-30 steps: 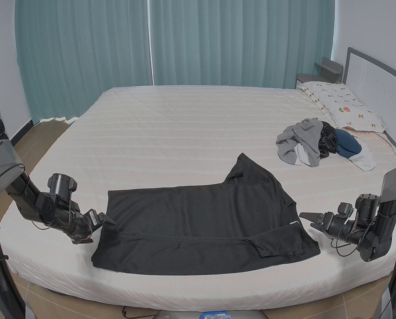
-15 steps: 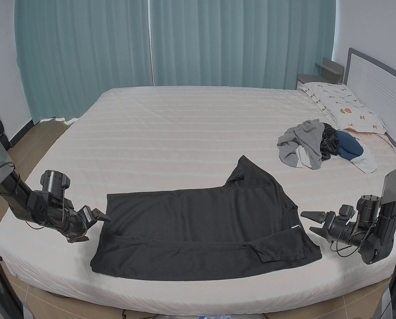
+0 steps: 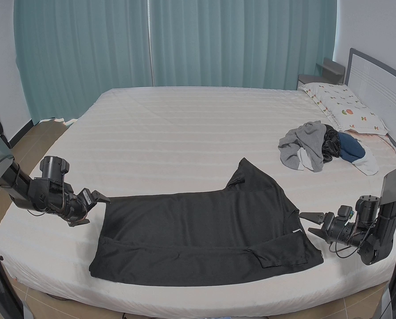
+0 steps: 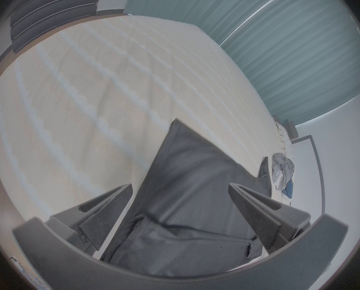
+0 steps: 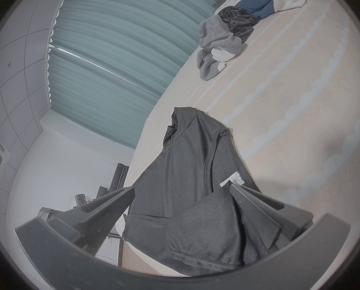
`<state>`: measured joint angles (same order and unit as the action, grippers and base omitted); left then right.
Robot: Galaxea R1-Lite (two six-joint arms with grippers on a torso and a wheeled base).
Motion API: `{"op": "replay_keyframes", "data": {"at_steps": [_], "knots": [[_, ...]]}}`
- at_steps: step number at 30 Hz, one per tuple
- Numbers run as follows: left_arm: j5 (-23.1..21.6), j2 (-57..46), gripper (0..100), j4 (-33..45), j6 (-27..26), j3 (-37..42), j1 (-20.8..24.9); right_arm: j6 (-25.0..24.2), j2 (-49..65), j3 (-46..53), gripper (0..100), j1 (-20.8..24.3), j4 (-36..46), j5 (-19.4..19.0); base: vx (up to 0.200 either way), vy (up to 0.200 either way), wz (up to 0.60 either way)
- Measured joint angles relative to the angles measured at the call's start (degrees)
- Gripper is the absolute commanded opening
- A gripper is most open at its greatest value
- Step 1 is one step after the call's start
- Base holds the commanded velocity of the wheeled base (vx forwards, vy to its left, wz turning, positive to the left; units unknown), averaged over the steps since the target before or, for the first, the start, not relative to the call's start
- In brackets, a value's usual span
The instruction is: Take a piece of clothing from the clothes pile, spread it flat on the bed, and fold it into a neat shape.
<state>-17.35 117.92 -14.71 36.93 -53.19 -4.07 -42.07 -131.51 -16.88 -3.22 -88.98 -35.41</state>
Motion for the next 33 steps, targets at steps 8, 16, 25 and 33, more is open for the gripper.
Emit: {"op": "replay_keyframes", "data": {"at_steps": [8, 16, 25, 33], "knots": [[-2.1, 6.1, 100, -0.5, -0.9, -9.6, 0.0, 0.0, -0.2, 0.1, 100, 0.2, 0.0, 0.0, 0.000, 0.000, 0.00], [-5.2, 14.6, 100, -0.9, -8.7, -19.1, -1.2, 0.0, -0.8, 0.2, 100, 0.9, 0.0, 0.4, 0.000, 0.000, 0.00], [-6.0, 21.3, 100, -6.0, -9.8, -23.2, -1.6, 0.1, -1.6, -1.0, 100, 1.2, 0.0, 0.9, 0.000, 0.000, 0.00], [-6.1, 22.9, 100, -6.1, -9.6, -23.2, -1.3, 0.0, -2.0, -1.8, 100, 1.7, 0.0, 0.9, 0.000, 0.000, 0.00]]}}
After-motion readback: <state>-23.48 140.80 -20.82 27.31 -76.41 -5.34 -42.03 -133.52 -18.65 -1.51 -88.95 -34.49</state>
